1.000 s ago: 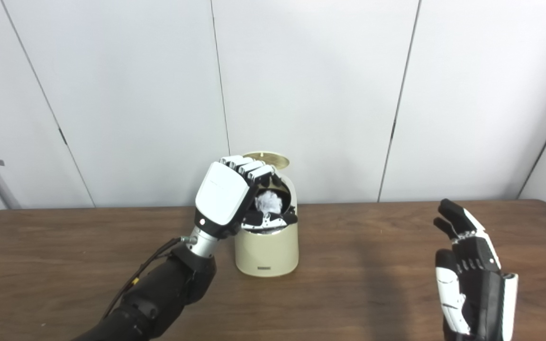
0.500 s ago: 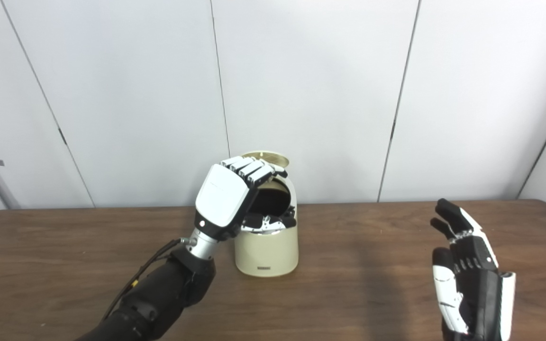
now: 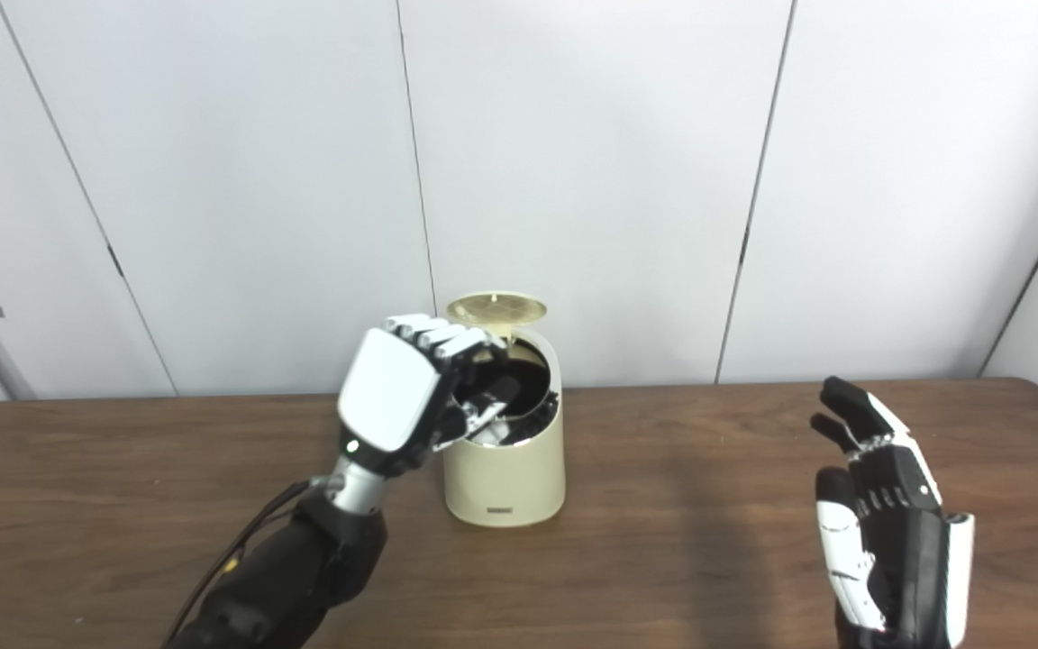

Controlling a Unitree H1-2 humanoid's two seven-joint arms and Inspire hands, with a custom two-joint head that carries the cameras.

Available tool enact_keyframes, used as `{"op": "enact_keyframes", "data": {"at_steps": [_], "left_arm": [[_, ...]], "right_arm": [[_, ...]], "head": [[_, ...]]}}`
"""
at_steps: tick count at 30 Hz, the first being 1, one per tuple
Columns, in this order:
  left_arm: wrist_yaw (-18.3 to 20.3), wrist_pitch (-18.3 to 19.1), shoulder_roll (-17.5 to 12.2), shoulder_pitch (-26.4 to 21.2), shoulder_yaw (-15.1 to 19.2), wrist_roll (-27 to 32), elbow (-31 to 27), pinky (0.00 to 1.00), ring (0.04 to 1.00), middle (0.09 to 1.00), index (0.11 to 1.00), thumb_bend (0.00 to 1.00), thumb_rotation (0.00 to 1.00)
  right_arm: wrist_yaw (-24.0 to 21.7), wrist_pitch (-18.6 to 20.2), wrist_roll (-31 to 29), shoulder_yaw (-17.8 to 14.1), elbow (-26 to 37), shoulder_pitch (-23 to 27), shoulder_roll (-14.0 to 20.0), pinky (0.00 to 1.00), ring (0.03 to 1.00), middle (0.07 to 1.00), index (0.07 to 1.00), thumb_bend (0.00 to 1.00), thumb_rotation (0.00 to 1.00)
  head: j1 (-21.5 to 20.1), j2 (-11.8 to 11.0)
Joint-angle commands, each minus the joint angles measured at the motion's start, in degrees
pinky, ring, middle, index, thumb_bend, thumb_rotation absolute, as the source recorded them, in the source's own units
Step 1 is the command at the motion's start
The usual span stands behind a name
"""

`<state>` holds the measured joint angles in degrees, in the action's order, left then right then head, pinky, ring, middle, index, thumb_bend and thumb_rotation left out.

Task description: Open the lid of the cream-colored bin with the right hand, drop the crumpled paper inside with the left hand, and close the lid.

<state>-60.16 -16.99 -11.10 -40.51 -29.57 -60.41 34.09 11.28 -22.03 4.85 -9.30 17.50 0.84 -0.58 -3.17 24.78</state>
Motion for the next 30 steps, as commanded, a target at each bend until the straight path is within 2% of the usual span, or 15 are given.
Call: {"op": "enact_keyframes", "data": {"at_steps": [1,6,10,15,17,22,26,27,28,29,30], "left_arm": [[1.6,-0.4,-0.8,1.1,2.3,2.6,-7.1,0.19,0.21,0.281,0.47,0.51,0.07],[7.2,-1.2,-1.5,8.0,6.8,6.4,-19.4,0.22,0.252,0.317,0.472,0.51,0.08],[10.2,-2.0,-0.7,12.4,10.8,9.3,-26.4,0.24,0.266,0.329,0.474,0.5,0.08],[18.5,-2.7,1.4,19.4,15.8,20.8,-36.2,0.24,0.293,0.359,0.477,0.49,0.08],[21.3,-2.7,2.0,21.5,17.5,23.9,-38.5,0.24,0.296,0.364,0.478,0.48,0.08],[26.2,-4.2,3.9,25.9,22.0,31.8,-42.0,0.36,0.428,0.473,0.485,0.48,0.08],[30.0,-4.6,5.2,28.9,25.0,38.9,-43.6,0.41,0.495,0.535,0.49,0.47,0.08],[30.8,-4.8,5.3,29.6,25.8,40.7,-43.7,0.43,0.519,0.554,0.522,0.34,0.42],[31.5,-5.0,5.5,30.3,26.5,42.0,-43.7,0.44,0.54,0.57,0.541,0.29,0.64],[32.1,-5.3,5.7,30.8,27.2,42.8,-43.5,0.45,0.556,0.581,0.553,0.26,0.79],[32.7,-5.4,5.9,31.1,27.9,43.5,-43.2,0.46,0.562,0.584,0.559,0.25,0.87]], "right_arm": [[-0.2,-0.2,0.2,0.0,1.5,1.8,0.2,0.74,0.808,0.802,0.751,0.23,0.65],[-0.3,-0.8,0.1,0.1,0.7,2.4,0.4,0.73,0.793,0.791,0.746,0.22,0.63],[-0.7,-0.5,-1.0,0.4,0.3,2.6,0.5,0.76,0.82,0.803,0.74,0.25,0.62],[-0.6,-0.8,-0.5,0.6,-0.2,3.0,0.6,0.75,0.821,0.807,0.751,0.23,0.62],[-0.5,-0.7,-0.6,0.7,-0.4,3.1,0.4,0.75,0.818,0.807,0.752,0.22,0.62],[-0.6,-0.6,-1.2,0.8,-0.5,3.4,0.5,0.75,0.811,0.795,0.733,0.22,0.61],[-0.8,-0.9,-1.1,0.9,-0.7,3.5,0.7,0.75,0.812,0.793,0.728,0.22,0.61],[-0.9,-0.9,-1.0,1.0,-0.7,3.5,0.8,0.75,0.813,0.795,0.729,0.23,0.61],[-0.9,-1.0,-0.7,1.1,-0.7,3.5,0.9,0.75,0.818,0.8,0.734,0.23,0.62],[-0.9,-1.2,-0.2,1.1,-0.7,3.6,0.9,0.75,0.82,0.805,0.739,0.22,0.62],[-0.8,-1.5,0.3,1.1,-0.9,3.7,0.9,0.74,0.815,0.804,0.741,0.21,0.63]], "head": [[0.0,-0.1],[0.8,-0.4],[0.7,-0.6],[1.4,-0.9],[1.3,-1.0],[1.5,-1.0],[1.0,-1.1],[0.8,-1.0],[0.9,-1.0],[0.9,-1.0],[0.8,-1.3]]}}
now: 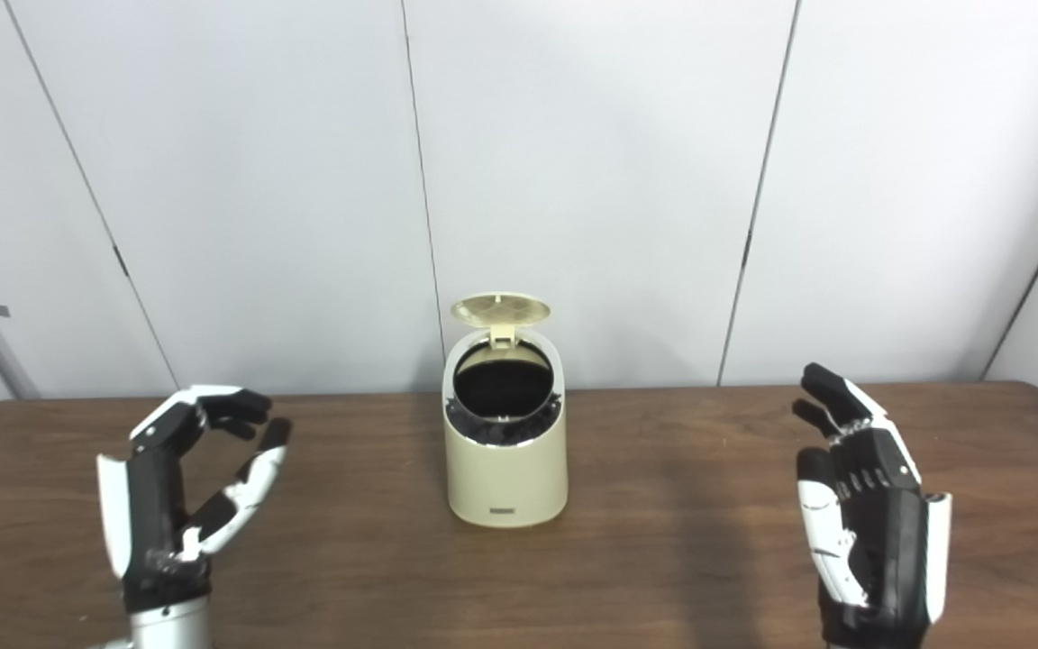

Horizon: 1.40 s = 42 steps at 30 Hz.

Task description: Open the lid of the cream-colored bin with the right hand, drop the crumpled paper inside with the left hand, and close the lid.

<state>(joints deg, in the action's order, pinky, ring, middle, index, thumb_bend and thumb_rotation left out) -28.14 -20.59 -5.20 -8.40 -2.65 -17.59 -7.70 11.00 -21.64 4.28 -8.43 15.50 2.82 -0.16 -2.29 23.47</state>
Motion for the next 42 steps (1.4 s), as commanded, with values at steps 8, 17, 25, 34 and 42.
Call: {"op": "enact_keyframes", "data": {"at_steps": [8,17,25,34,42], "left_arm": [[4.4,-2.6,1.9,-1.7,4.5,3.8,-0.6,0.49,0.582,0.598,0.57,0.24,0.83],[7.4,-0.1,5.7,-2.0,6.1,6.0,-2.6,0.51,0.602,0.622,0.599,0.26,0.69],[8.5,-0.4,7.5,-2.3,6.0,3.3,-3.1,0.53,0.62,0.643,0.618,0.24,0.69],[8.4,0.2,9.3,-2.3,6.7,1.0,-4.1,0.53,0.618,0.64,0.615,0.27,0.7],[8.3,-0.4,10.4,-1.9,6.2,-0.9,-4.2,0.54,0.624,0.64,0.606,0.32,0.63]], "right_arm": [[-1.0,-2.4,0.2,0.3,0.7,2.2,1.3,0.72,0.807,0.794,0.727,0.24,0.62],[-4.4,6.9,15.3,-0.5,7.5,9.0,8.2,0.71,0.814,0.806,0.764,0.34,0.7],[-26.8,27.2,31.5,6.6,16.6,27.6,21.4,0.78,0.906,0.915,0.879,0.65,0.98],[-35.9,28.5,37.0,16.6,3.3,47.6,25.0,0.78,0.941,0.932,0.89,0.85,0.94],[-35.1,22.6,38.5,24.1,-12.8,55.2,23.3,0.77,0.93,0.946,0.907,0.8,0.92]], "head": [[0.6,0.2],[-0.1,0.3],[-0.1,0.6],[0.7,0.6],[1.7,0.2]]}}
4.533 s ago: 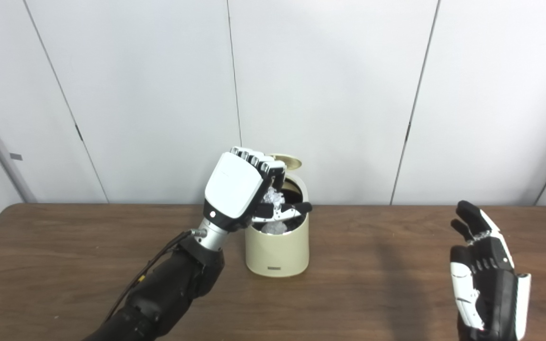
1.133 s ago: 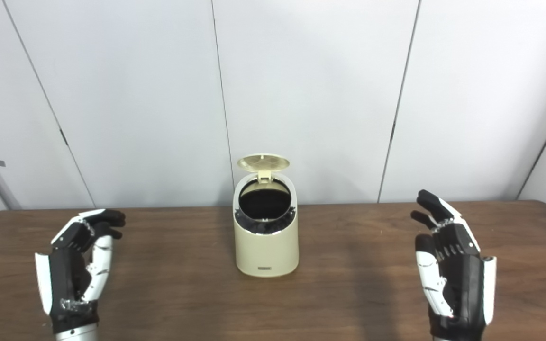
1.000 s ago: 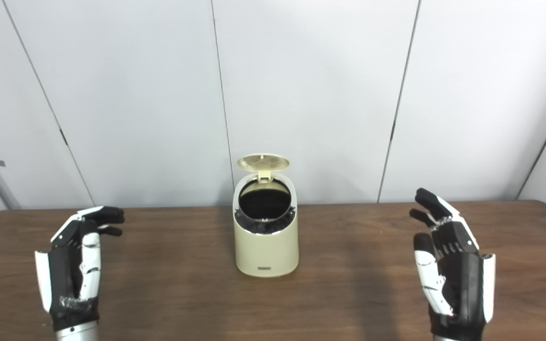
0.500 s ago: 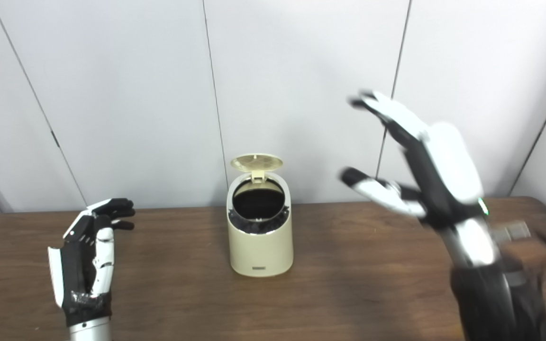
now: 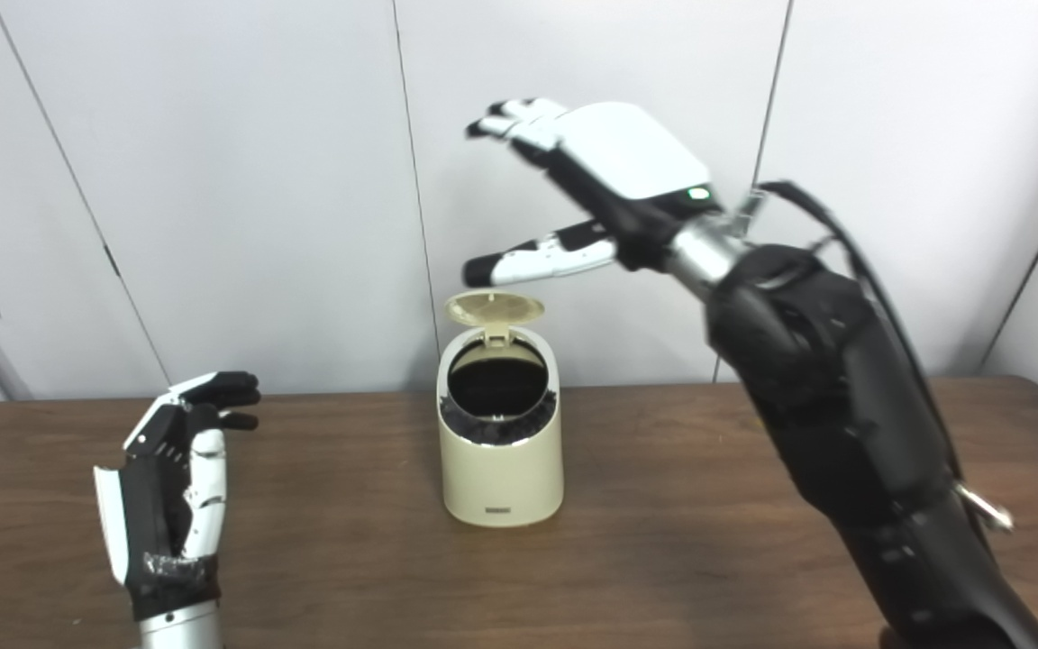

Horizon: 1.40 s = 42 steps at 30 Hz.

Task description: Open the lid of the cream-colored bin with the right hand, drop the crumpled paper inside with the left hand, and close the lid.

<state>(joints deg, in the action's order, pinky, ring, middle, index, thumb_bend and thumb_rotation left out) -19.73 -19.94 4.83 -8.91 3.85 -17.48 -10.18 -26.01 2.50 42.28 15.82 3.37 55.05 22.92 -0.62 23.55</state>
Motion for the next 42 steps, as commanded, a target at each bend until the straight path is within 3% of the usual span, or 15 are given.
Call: {"op": "enact_keyframes", "data": {"at_steps": [1,12,22,27,33,42], "left_arm": [[-0.2,-1.1,0.4,-1.3,-0.2,-1.3,-1.7,0.54,0.625,0.642,0.607,0.32,0.63],[0.1,0.2,2.2,-1.0,-0.6,-2.3,-2.9,0.53,0.624,0.639,0.607,0.36,0.64],[0.6,0.5,2.2,-0.5,-0.6,-1.4,-3.7,0.53,0.631,0.643,0.611,0.34,0.62],[0.8,1.0,2.0,-0.4,-0.6,-1.5,-3.9,0.53,0.626,0.64,0.607,0.35,0.62],[0.6,0.7,2.0,-0.6,-0.5,-1.4,-3.8,0.53,0.614,0.632,0.602,0.35,0.62],[1.1,0.8,1.5,-0.4,-0.5,-1.4,-4.6,0.53,0.622,0.636,0.602,0.34,0.63]], "right_arm": [[1.9,-2.0,0.5,0.3,-1.9,3.3,0.1,0.8,0.941,0.952,0.915,0.82,0.92],[-0.6,-2.7,-1.9,4.0,-12.1,2.9,-2.8,0.83,0.958,0.927,0.894,0.8,0.94],[-0.8,-1.9,-2.1,5.0,-14.8,1.6,-3.4,0.86,0.96,0.907,0.857,0.86,0.95],[-1.5,-1.1,-2.9,4.3,-12.2,0.6,-2.6,0.88,0.971,0.916,0.868,0.87,0.96],[-5.6,2.8,-4.2,3.4,-3.3,-3.6,-1.1,0.94,0.998,0.924,0.877,0.82,0.93],[-7.6,5.2,-3.5,3.0,5.4,-8.6,1.0,0.92,0.982,0.909,0.868,0.82,0.93]], "head": [[0.1,0.1],[2.5,0.1],[2.2,0.4],[1.7,0.5],[1.6,0.7],[1.2,1.8]]}}
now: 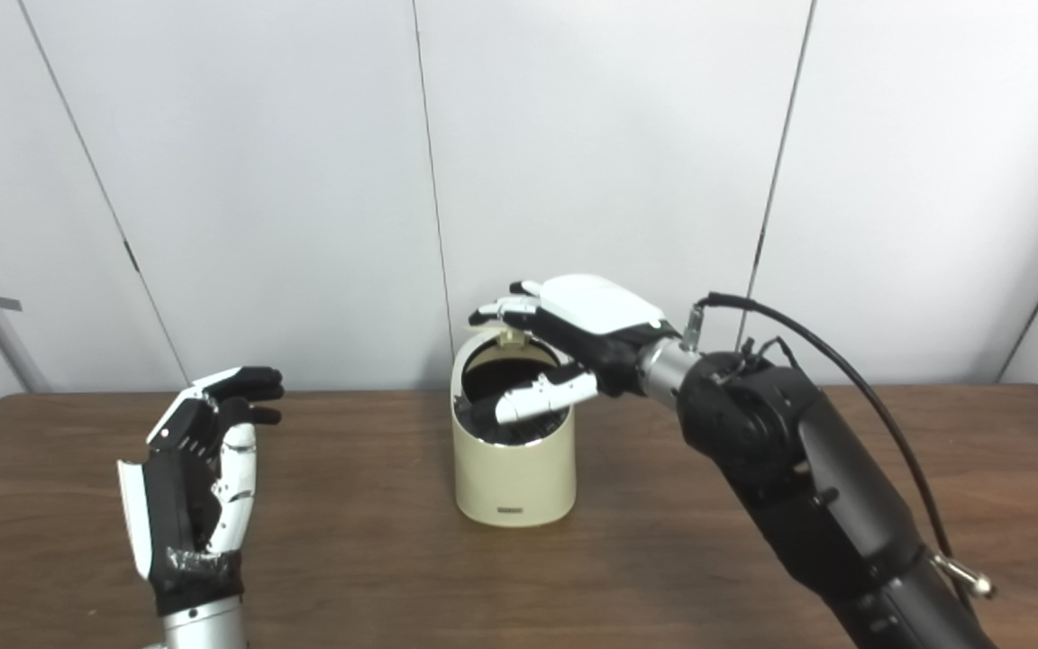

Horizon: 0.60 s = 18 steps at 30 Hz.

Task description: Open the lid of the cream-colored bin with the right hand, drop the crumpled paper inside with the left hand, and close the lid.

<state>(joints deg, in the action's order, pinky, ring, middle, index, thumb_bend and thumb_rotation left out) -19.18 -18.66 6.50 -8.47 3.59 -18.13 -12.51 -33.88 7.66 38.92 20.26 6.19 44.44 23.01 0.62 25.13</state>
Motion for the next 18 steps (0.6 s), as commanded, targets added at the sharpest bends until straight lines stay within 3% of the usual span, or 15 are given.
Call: {"op": "enact_keyframes", "data": {"at_steps": [1,5,18], "left_arm": [[0.6,-0.5,-0.3,-0.9,-0.2,-0.7,-2.3,0.54,0.623,0.636,0.603,0.34,0.63],[0.7,-0.3,-0.3,-0.9,-0.2,-0.8,-2.3,0.54,0.624,0.635,0.601,0.34,0.64],[1.6,0.4,-0.1,-0.6,-0.2,-1.1,-3.5,0.54,0.622,0.635,0.6,0.33,0.63]], "right_arm": [[0.1,0.0,-0.1,-1.4,3.2,1.7,1.1,0.91,0.973,0.901,0.863,0.82,0.94],[0.4,-1.0,-0.4,-1.3,4.9,0.3,1.7,0.89,0.951,0.88,0.851,0.82,0.97],[-0.9,1.1,-0.5,-2.7,9.0,-4.5,1.7,0.9,0.936,0.875,0.837,0.83,0.96]], "head": [[-0.1,0.2],[-0.2,0.2],[-0.3,1.0]]}}
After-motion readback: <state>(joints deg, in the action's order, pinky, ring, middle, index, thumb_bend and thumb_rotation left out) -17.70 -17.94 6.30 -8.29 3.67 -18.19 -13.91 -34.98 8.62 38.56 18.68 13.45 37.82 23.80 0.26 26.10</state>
